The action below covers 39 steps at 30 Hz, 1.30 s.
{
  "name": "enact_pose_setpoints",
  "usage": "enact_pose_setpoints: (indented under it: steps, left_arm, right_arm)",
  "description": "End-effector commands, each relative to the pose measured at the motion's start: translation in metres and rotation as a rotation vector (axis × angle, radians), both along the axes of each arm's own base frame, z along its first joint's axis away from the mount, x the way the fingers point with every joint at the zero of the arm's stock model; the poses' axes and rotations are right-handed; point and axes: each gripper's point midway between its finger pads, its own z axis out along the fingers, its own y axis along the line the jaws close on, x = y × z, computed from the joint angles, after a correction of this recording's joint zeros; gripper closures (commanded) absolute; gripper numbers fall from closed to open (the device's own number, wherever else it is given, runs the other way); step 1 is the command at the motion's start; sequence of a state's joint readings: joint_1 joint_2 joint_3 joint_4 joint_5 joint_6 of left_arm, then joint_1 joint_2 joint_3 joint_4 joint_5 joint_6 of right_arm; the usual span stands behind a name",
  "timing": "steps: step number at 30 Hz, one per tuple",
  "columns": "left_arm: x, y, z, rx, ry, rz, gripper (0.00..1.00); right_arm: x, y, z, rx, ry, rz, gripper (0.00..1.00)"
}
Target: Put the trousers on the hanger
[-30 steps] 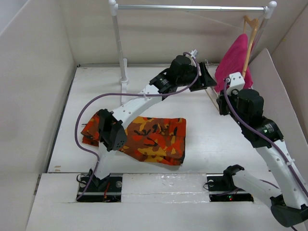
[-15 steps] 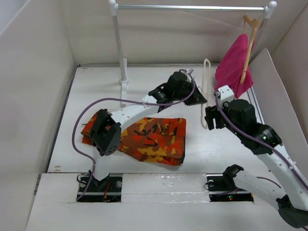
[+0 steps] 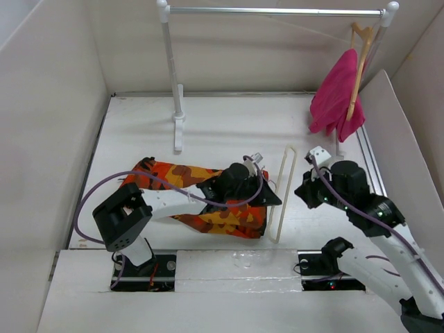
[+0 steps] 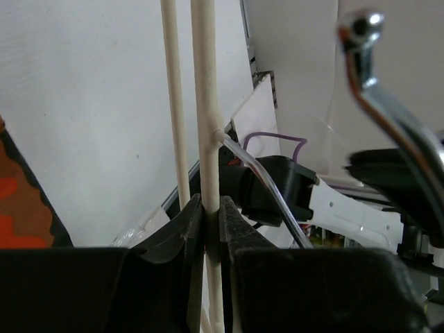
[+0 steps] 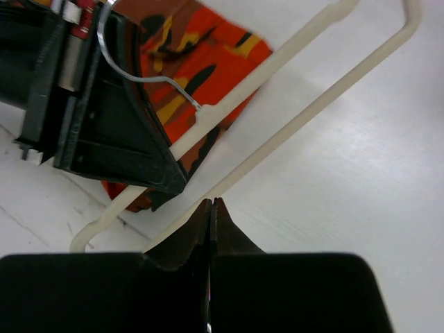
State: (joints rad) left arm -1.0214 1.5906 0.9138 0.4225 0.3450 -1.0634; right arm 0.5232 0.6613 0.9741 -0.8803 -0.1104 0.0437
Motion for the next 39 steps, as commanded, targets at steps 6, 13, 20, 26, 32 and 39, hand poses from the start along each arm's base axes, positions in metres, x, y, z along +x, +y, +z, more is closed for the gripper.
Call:
enact_pose_setpoints:
  steps: [6, 13, 20, 26, 32, 39]
  left_arm:
    - [-0.004, 0.017, -0.025, 0.014, -0.031, 0.16, 1.0]
    - [0.01, 0.03, -0.066, 0.096, -0.014, 0.269, 1.0]
    - [0.008, 0.027, -0.088, 0.082, 0.023, 0.268, 1.0]
    - [0.001, 0.032, -0.1, 0.112, 0.041, 0.265, 1.0]
    - [0.002, 0.034, -0.102, 0.132, 0.04, 0.273, 1.0]
    - [0.003, 0.032, -0.105, 0.147, 0.03, 0.261, 1.0]
  right_arm:
    - [0.022, 0.046, -0.049, 0.204, 0.068, 0.019, 1.0]
    - [0.029, 0.07, -0.085, 0.239, 0.13, 0.058, 0.99]
    - [0.049, 0.084, -0.118, 0.212, 0.176, 0.042, 0.73]
    - [0.065, 0.089, -0.138, 0.156, 0.212, -0.004, 0.57]
    - [0.068, 0.085, -0.157, 0.123, 0.241, -0.065, 0.58]
    - [0.06, 0.097, -0.18, 0.115, 0.312, -0.056, 0.47]
